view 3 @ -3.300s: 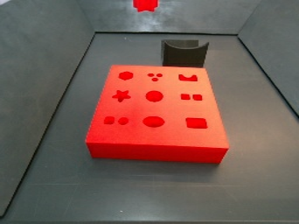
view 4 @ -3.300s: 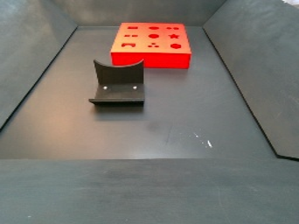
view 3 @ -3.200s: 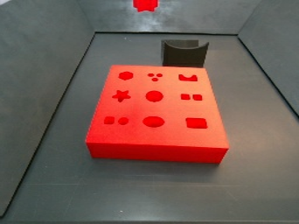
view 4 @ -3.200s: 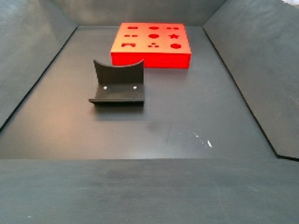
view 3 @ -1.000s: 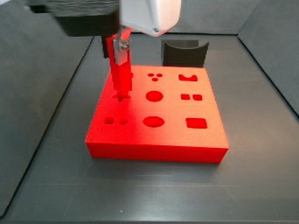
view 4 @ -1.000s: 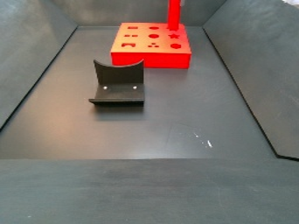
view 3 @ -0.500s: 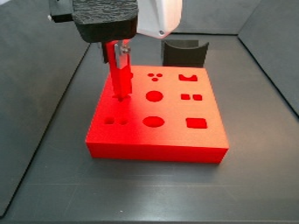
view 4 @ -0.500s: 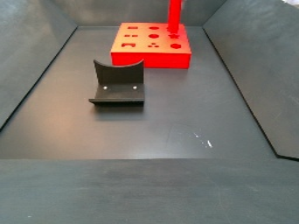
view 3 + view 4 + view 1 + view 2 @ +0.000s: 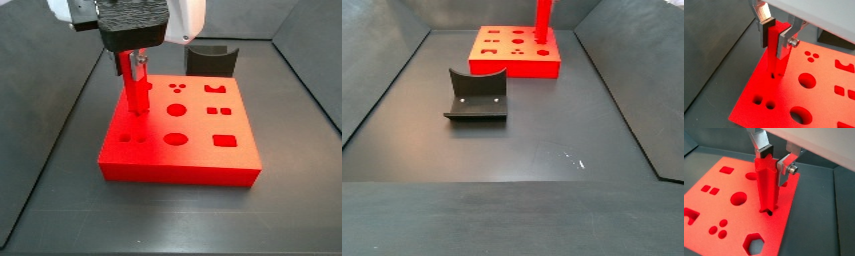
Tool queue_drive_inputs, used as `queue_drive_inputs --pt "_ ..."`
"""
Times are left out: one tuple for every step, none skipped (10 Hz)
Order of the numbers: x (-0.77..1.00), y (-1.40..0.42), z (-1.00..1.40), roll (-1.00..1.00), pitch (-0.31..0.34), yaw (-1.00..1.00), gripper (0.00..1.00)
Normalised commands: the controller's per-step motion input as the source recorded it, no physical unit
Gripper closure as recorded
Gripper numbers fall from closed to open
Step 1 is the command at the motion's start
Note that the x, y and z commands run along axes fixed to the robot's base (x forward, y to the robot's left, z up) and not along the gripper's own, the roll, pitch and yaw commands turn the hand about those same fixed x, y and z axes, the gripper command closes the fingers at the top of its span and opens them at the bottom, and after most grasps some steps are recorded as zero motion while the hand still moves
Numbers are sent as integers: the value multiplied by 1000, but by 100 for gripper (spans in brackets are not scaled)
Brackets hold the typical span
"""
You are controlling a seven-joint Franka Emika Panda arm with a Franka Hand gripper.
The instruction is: Insert the star object.
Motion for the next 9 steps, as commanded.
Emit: queue_drive_inputs --pt "-43 0 -157 10 -159 309 100" --pt "-186 0 -137 40 -144 183 100" --pt "-109 0 -109 27 -121 123 100" --pt "0 0 -131 29 -101 140 100" --pt "123 0 -114 10 -44 160 100" --pt "206 0 -209 51 -23 174 100" --pt "129 0 -149 60 -4 91 100" --pt "149 0 -111 77 0 0 100" --pt "186 -20 -106 123 11 -174 100"
